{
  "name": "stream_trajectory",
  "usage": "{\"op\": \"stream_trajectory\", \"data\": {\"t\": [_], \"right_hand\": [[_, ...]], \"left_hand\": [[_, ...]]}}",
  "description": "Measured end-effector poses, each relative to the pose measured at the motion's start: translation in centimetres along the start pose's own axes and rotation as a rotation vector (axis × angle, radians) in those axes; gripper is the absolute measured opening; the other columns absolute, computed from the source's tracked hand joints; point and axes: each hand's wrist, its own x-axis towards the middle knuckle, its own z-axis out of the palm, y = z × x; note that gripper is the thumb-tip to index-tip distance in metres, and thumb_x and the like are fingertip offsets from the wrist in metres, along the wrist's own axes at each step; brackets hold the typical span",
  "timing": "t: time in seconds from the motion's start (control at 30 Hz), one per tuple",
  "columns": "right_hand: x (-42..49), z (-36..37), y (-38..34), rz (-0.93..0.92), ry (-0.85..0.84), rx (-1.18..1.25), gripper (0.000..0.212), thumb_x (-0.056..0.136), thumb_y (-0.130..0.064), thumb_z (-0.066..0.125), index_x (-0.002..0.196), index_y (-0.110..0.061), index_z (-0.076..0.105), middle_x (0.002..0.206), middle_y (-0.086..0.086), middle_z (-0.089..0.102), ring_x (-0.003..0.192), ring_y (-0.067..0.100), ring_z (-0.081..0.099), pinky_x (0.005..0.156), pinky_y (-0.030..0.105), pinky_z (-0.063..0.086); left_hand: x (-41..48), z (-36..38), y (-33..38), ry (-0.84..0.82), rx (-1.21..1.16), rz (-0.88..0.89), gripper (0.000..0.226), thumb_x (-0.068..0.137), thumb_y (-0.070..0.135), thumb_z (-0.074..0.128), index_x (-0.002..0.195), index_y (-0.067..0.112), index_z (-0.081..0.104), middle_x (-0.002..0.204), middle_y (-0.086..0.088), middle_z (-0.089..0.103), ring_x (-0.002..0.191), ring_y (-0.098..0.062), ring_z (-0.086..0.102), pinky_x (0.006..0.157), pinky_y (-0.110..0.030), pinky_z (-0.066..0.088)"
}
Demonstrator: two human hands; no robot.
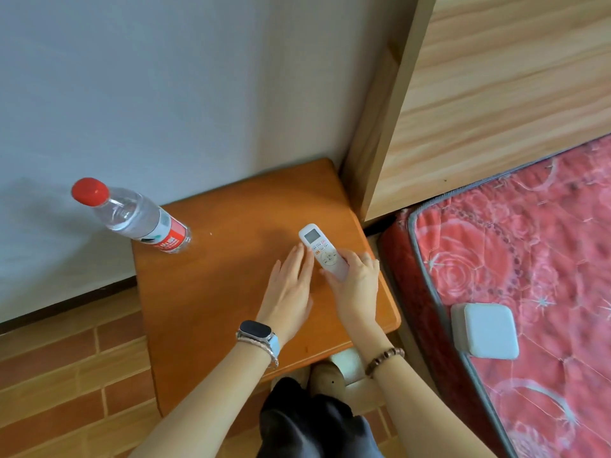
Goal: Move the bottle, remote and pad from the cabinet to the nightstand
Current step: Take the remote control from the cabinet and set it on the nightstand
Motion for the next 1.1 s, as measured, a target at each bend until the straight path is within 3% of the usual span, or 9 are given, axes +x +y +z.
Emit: {"op": "stream_trajectory", "data": {"t": [0.13,0.37,0.67,0.8,1.0,1.1], "right_hand": [[0.7,1.7,0.2,-0.010,0.037,-0.011,0.049,0.076,-0.022,0.080,0.121,-0.016,0.063,0.104,-0.001,0.056,0.104,0.017,0.044,0.086,0.029,0.044],[1.1,2.6,0.8,-0.003,0.051,0.018,0.049,0.078,-0.022,0.078,0.123,-0.014,0.061,0.110,0.002,0.051,0.106,0.015,0.043,0.083,0.021,0.039],[3.4,2.3,0.6,-0.042,0.037,0.001,0.056,0.081,-0.017,0.076,0.132,-0.010,0.056,0.119,0.008,0.050,0.115,0.023,0.046,0.091,0.030,0.046],[5.3,2.4,0.2,-0.047,0.053,0.005,0.055,0.082,-0.019,0.076,0.132,-0.011,0.055,0.122,0.008,0.050,0.117,0.022,0.045,0.092,0.027,0.045],[6.4,2.2,0.1,-0.039,0.020,-0.029,0.058,0.081,-0.023,0.076,0.133,-0.013,0.054,0.127,0.009,0.050,0.121,0.024,0.046,0.097,0.036,0.050],[6.1,0.9,-0.3,-0.092,0.050,-0.145,0.060,0.079,-0.033,0.078,0.131,-0.014,0.055,0.123,0.010,0.056,0.114,0.027,0.052,0.087,0.038,0.055]], "left_hand": [[0.6,1.2,-0.3,-0.044,0.035,-0.021,0.080,0.091,0.020,0.052,0.149,0.008,-0.001,0.158,-0.012,0.003,0.146,-0.023,0.007,0.116,-0.044,0.023],[2.0,2.0,-0.8,-0.057,0.070,0.001,0.074,0.093,0.020,0.049,0.150,0.009,0.004,0.159,-0.013,0.002,0.146,-0.024,0.006,0.117,-0.047,0.019],[5.1,0.9,-1.4,-0.017,0.066,0.030,0.060,0.099,0.024,0.036,0.150,0.014,0.007,0.159,-0.008,0.003,0.146,-0.020,0.004,0.118,-0.047,0.013],[7.1,0.5,-1.8,0.008,0.079,0.034,0.058,0.100,0.026,0.037,0.150,0.013,0.011,0.159,-0.008,0.008,0.146,-0.020,0.007,0.118,-0.047,0.013],[8.1,0.0,-1.7,0.006,0.102,0.031,0.058,0.100,0.025,0.039,0.150,0.013,0.014,0.158,-0.007,0.013,0.146,-0.019,0.008,0.119,-0.043,0.011],[7.5,-1.2,-1.3,0.002,0.092,-0.005,0.060,0.097,0.025,0.045,0.150,0.015,0.016,0.158,-0.005,0.014,0.146,-0.019,0.009,0.119,-0.043,0.013]]}}
